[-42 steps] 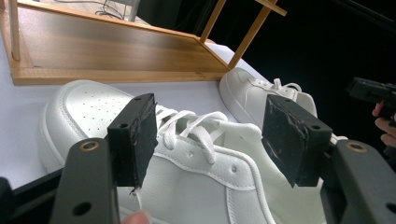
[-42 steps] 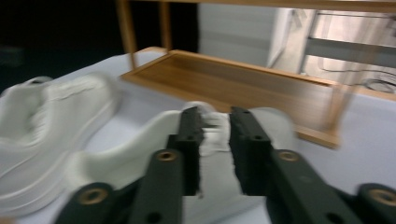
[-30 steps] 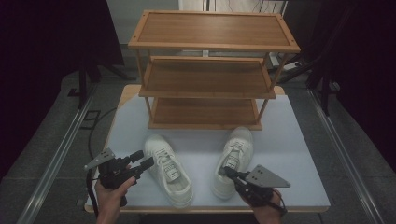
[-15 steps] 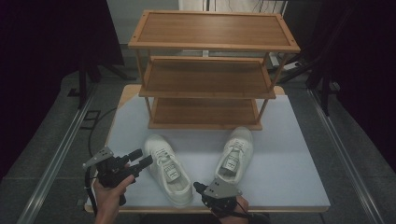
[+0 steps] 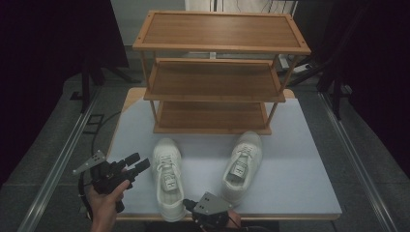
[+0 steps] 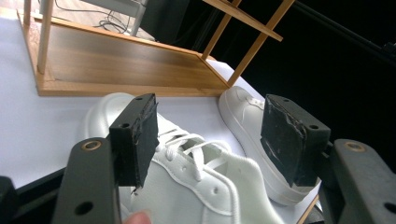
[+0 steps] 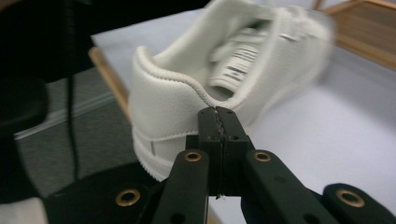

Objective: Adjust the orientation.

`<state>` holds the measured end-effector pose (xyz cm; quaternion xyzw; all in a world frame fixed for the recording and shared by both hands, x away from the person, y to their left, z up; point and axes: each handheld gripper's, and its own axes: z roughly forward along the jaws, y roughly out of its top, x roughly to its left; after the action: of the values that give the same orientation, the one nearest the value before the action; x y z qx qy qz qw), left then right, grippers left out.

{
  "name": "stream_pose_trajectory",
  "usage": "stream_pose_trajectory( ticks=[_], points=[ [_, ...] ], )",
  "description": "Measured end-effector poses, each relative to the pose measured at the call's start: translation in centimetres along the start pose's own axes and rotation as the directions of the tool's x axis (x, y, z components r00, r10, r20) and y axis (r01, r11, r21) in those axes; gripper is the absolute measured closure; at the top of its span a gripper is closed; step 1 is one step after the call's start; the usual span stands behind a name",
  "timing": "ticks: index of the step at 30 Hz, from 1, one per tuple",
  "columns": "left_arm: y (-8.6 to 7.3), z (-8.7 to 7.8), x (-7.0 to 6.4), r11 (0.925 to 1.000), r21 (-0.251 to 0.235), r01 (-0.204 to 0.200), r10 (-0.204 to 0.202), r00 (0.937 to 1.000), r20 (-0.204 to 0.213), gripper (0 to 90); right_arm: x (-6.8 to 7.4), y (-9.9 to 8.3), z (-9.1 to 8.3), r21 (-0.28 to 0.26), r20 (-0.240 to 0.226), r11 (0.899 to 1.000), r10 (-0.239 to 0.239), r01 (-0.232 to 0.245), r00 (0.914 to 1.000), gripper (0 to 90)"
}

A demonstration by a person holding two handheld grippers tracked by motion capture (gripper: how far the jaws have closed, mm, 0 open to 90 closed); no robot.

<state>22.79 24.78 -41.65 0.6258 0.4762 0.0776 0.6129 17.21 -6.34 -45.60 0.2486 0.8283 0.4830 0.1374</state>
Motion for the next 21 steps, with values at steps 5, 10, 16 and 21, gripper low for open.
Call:
stream_pose_trajectory(
  ticks=[5, 10, 16, 21],
  points=[
    [0.2, -0.7, 0.5, 0.9998, -0.013, 0.012, -0.012, 0.9999, -0.005, 35.9, 1.4, 0.8, 1.8, -0.006, -0.079, 1.0, -0.007, 0.007, 0.9968, 88.4],
    [0.3, -1.1, 1.1, 0.9996, -0.016, 0.021, -0.021, 0.9997, -0.007, 35.7, 3.1, 2.3, 4.5, -0.01, -0.129, 0.999, -0.048, 0.048, 0.9904, 88.2],
    [0.3, -1.4, 1.5, 0.9995, -0.016, 0.026, -0.027, 0.9996, -0.013, 35.6, 3.7, 3.1, 6.4, -0.022, -0.159, 1.0, -0.023, 0.02, 0.987, 87.9],
    [0.1, -0.9, 1.6, 0.9997, 0.008, 0.021, -0.021, 0.9997, -0.014, 35.0, 1.9, 3.0, 3.1, -0.095, -0.124, 0.995, -0.014, 0.002, 0.9922, 84.3]
  ],
)
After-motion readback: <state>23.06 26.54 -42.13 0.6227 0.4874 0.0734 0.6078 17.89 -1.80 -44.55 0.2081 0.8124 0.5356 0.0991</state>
